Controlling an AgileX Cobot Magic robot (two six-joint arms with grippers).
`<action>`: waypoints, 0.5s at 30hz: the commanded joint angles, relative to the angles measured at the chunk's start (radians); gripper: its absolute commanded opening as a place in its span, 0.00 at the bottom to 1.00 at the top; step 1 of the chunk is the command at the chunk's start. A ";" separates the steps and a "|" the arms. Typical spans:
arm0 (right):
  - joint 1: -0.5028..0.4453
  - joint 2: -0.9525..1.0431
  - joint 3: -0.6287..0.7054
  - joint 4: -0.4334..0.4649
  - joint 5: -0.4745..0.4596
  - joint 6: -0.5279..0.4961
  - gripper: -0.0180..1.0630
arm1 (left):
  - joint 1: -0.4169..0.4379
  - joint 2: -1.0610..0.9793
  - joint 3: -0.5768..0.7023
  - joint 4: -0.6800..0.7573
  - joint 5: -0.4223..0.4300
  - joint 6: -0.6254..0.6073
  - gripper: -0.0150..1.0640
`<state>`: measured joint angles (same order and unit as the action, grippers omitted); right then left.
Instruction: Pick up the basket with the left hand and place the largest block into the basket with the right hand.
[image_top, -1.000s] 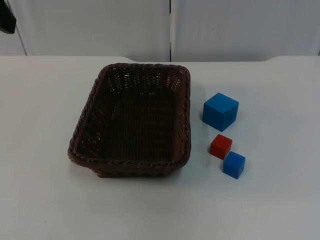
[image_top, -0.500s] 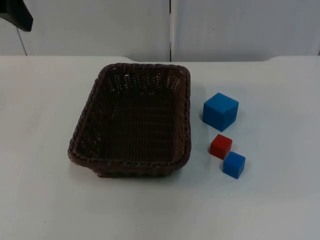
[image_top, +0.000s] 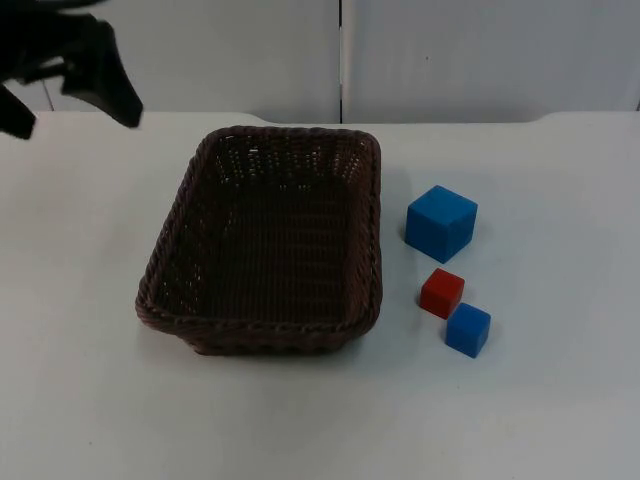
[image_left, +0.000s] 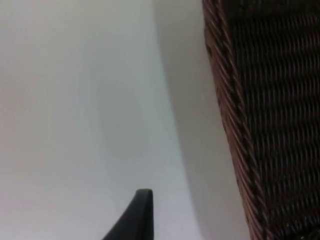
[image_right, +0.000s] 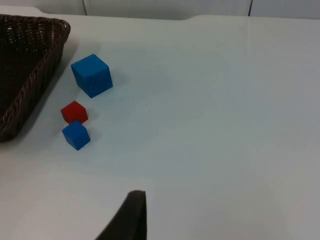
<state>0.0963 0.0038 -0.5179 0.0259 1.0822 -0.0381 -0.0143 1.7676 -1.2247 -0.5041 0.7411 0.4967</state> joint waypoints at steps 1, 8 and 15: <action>-0.005 -0.004 0.002 0.001 -0.003 -0.003 0.99 | -0.025 0.035 -0.007 -0.016 -0.012 0.019 0.99; -0.005 -0.004 0.002 0.003 -0.003 -0.003 0.99 | -0.056 0.150 -0.007 -0.019 -0.056 0.022 0.99; -0.005 -0.004 0.002 0.003 -0.003 -0.003 0.99 | -0.056 0.240 -0.011 -0.070 -0.070 0.024 0.99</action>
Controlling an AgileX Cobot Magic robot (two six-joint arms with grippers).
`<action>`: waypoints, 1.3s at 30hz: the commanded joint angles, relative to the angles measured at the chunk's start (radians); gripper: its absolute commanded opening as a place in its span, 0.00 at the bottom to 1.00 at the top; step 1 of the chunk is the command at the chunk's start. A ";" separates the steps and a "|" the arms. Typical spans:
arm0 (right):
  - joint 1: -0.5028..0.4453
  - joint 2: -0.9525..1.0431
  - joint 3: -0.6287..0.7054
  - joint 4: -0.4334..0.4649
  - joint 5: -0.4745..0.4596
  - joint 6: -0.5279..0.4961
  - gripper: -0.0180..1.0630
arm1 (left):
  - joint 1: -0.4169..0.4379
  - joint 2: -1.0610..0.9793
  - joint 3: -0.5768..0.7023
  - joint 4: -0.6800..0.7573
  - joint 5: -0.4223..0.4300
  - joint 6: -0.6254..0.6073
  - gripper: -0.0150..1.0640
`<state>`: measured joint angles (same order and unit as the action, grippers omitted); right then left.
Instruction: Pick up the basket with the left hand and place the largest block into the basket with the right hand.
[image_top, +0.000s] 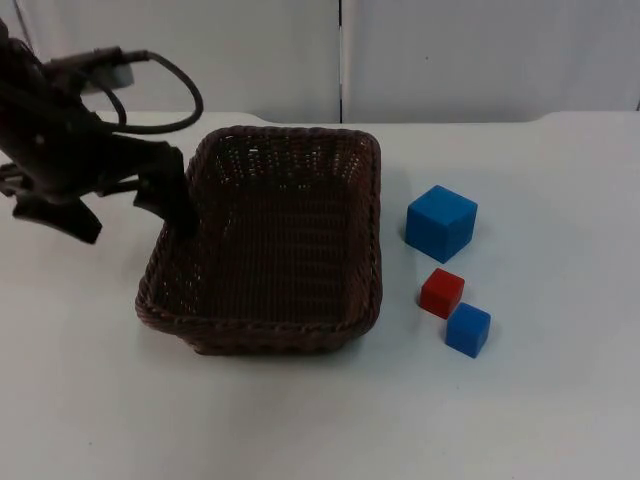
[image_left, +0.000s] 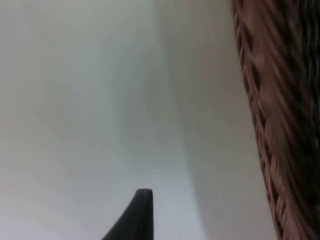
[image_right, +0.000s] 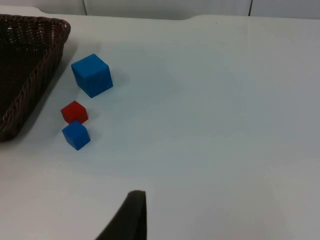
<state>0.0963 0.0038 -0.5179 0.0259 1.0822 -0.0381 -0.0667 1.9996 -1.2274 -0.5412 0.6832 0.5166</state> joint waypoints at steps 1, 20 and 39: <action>-0.005 -0.004 0.002 0.003 -0.003 -0.003 0.99 | -0.004 0.026 -0.017 -0.047 -0.004 0.008 0.99; -0.005 -0.004 0.002 0.003 -0.003 -0.003 0.99 | -0.004 0.166 -0.104 -0.209 -0.009 0.108 0.99; -0.005 -0.004 0.002 -0.001 -0.003 -0.003 0.99 | -0.043 0.215 -0.104 -0.231 -0.035 0.129 0.92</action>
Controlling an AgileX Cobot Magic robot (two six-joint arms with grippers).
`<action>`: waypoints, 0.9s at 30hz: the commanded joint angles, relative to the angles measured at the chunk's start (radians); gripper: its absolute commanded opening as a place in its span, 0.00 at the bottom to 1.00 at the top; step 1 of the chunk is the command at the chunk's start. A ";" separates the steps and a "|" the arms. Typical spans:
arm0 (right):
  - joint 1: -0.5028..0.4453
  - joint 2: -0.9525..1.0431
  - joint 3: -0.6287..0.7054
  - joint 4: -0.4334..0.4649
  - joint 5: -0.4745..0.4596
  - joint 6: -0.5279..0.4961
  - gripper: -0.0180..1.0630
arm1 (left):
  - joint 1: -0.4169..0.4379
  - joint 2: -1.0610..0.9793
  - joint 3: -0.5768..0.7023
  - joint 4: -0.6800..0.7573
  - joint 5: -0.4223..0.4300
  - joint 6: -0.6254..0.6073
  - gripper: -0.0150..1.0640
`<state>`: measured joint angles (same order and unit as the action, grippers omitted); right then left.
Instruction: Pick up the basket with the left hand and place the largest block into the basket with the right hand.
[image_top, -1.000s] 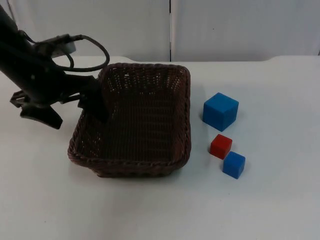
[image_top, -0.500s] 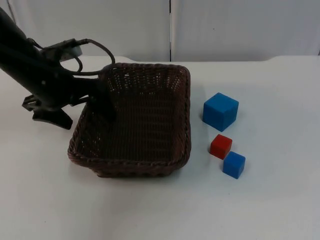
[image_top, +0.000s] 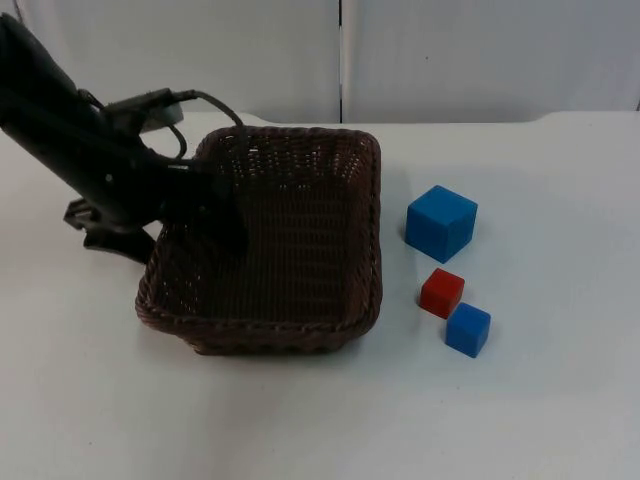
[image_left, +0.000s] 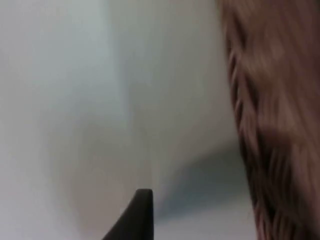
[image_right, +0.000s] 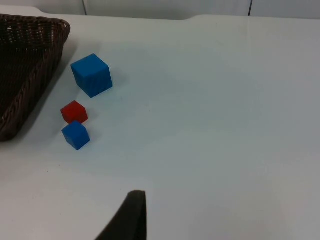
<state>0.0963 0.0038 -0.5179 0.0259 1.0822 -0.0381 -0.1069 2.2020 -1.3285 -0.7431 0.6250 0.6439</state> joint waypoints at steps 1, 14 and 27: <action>-0.005 -0.004 0.002 -0.001 -0.003 -0.003 0.99 | -0.003 0.013 -0.003 -0.029 0.024 0.002 0.85; -0.005 -0.004 0.002 -0.001 -0.003 -0.003 0.99 | 0.002 -0.040 -0.003 -0.040 0.085 -0.051 0.01; -0.005 -0.004 0.002 -0.001 -0.003 -0.003 0.99 | 0.002 -0.298 0.012 0.001 0.201 -0.172 0.01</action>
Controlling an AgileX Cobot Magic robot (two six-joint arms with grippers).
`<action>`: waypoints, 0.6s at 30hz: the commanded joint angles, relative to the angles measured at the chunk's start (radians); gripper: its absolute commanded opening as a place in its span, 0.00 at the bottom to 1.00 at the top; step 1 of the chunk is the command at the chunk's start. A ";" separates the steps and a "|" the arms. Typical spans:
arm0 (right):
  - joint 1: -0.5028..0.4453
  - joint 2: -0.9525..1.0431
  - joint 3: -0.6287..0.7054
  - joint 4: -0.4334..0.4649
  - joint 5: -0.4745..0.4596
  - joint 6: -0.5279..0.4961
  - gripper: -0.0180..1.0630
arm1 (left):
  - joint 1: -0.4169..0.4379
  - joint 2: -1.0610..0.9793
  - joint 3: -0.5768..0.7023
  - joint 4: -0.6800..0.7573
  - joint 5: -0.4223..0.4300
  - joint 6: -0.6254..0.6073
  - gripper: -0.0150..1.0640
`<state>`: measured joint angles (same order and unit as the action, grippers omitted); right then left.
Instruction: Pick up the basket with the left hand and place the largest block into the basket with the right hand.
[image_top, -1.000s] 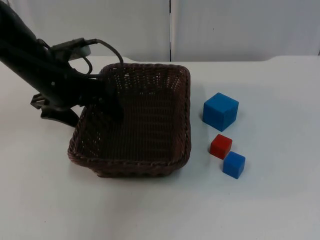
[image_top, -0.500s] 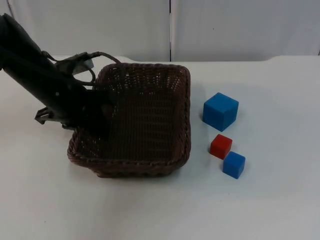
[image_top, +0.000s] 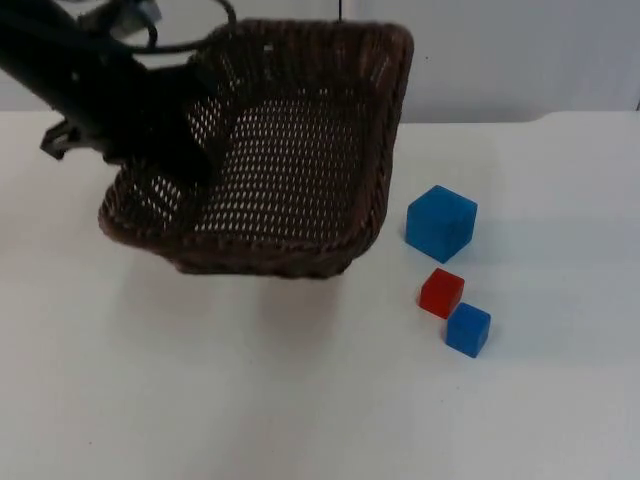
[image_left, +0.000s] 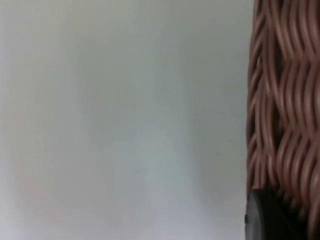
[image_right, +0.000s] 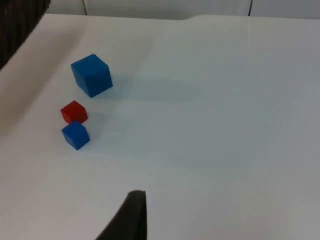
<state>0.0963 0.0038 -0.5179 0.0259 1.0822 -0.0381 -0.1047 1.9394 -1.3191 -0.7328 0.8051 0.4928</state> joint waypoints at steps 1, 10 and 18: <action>-0.005 -0.004 0.002 -0.001 -0.003 -0.003 0.99 | 0.000 -0.066 0.019 -0.009 0.017 -0.025 0.01; -0.005 -0.004 0.002 0.003 -0.003 -0.003 0.99 | 0.000 -0.249 0.170 -0.004 0.012 -0.057 0.01; -0.005 -0.004 0.002 0.003 -0.003 -0.003 0.99 | 0.000 -0.374 0.356 0.008 -0.056 -0.098 0.01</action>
<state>0.0963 0.0038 -0.5179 0.0259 1.0822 -0.0381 -0.1047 1.6015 -1.0009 -0.7153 0.7635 0.4088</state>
